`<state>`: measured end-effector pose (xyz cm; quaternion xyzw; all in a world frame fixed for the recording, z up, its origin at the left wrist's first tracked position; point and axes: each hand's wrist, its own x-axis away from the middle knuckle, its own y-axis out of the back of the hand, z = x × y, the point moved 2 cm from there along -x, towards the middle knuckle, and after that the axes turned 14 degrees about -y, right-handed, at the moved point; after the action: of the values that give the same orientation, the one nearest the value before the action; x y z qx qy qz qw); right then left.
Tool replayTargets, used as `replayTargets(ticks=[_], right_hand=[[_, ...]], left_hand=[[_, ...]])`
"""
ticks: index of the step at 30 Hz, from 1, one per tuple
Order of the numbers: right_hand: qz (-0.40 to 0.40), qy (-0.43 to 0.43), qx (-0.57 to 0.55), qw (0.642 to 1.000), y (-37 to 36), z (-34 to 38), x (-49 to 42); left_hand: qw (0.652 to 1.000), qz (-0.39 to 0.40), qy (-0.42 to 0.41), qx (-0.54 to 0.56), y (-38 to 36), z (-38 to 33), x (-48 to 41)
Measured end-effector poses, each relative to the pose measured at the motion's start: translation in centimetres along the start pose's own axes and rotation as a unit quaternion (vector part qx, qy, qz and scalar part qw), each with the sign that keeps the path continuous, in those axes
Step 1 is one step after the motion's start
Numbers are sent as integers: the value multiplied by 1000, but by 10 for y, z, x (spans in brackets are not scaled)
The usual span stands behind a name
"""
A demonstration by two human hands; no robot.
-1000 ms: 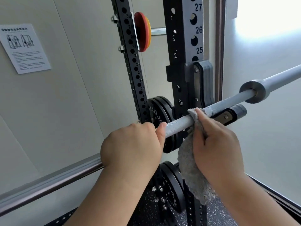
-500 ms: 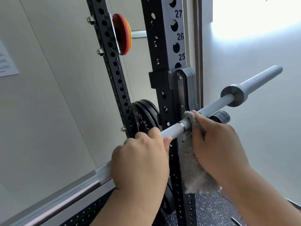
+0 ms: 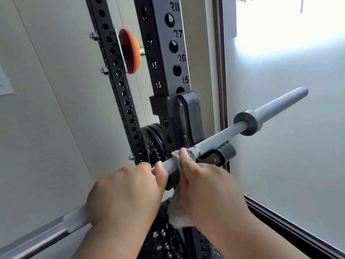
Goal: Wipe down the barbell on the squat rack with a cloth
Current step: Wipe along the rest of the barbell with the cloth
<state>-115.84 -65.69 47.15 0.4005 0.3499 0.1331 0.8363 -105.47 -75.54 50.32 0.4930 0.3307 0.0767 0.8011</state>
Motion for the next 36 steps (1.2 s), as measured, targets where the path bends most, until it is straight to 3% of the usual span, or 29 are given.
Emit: replayTargets(ticks=[3,6,8,11,15,18,20,22,25,29,33,36], right_hand=[[-15,-58,-18,998,3,-10,-17],[12,-2,41,999,-2,3,-5],[15,43,-11,999,1,5,4],[21,12,-48,999,6,-15,-8],[62,31,-21,997,-2,-1,5],[60,3,-23,998,0,-9,-2],[47,-7,-9,999,-1,-14,-7],[33,8,3,999,-5,-8,0],[54,24,7,998,-3,-6,4],[41,2,3,999,12,-15,-21],[87,85,19,992,26,0,-9],[-6,87,38,995,58,-26,-36]], left_hand=[[999,-2,23,48,0,9,-14],[996,36,40,76,3,10,-16],[999,-21,41,27,5,4,-12],[997,-79,12,-4,1,-18,4],[1000,-30,-1,-4,-10,-28,6],[998,-60,-19,0,-9,-20,4],[999,-40,-2,-17,-1,-17,-2],[998,-46,27,20,0,-10,-13],[995,15,31,94,3,-4,-25],[999,-36,-6,10,-1,-10,-12],[999,-37,-35,-8,-3,-18,-7],[997,-41,-61,-5,-2,-25,-15]])
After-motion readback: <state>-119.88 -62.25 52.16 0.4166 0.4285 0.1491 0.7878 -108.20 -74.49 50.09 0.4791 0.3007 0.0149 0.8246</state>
